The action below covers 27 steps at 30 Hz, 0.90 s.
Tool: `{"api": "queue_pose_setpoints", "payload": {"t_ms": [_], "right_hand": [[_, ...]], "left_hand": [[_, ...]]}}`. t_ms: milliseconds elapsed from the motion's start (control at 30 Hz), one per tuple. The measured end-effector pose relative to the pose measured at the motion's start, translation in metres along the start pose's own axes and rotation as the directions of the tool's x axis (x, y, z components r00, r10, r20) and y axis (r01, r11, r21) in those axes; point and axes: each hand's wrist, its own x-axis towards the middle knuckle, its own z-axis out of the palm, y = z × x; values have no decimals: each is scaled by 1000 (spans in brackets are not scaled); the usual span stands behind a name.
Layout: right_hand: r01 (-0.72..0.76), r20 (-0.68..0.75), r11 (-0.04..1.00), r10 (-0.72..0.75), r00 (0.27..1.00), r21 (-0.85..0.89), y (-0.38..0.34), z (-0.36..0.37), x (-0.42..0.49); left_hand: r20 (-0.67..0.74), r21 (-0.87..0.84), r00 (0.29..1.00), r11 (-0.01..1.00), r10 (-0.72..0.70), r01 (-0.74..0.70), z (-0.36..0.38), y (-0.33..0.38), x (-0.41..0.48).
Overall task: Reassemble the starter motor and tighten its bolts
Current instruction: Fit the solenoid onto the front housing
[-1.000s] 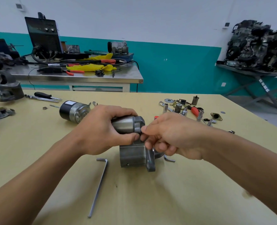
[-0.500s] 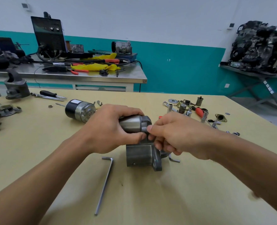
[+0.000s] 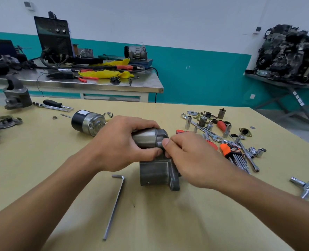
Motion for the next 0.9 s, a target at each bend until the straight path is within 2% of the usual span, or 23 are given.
{"api": "queue_pose_setpoints", "payload": {"t_ms": [200,333,467,633,733,900], "right_hand": [[75,-149,996,-80,986,-42,3,6,-1],[86,-276,994,-66,959,63,21,-12,7],[83,-292,968,-10,956,237,48,-26,10],[54,-283,969,16,959,239,73,-31,4],[25,-278,968,47,959,251,80,-29,7],[-15,-252,986,56,966,164,92,-31,16]], "left_hand": [[-29,46,999,998,46,-45,0,1,-1],[-5,67,993,991,116,-115,-4,-2,-2],[-50,117,969,965,243,-236,-6,-7,-10],[-119,235,908,900,401,-366,-3,-15,-23],[-127,246,901,893,414,-376,-6,-19,-27],[-180,231,915,920,360,-317,-8,-24,-30]]}}
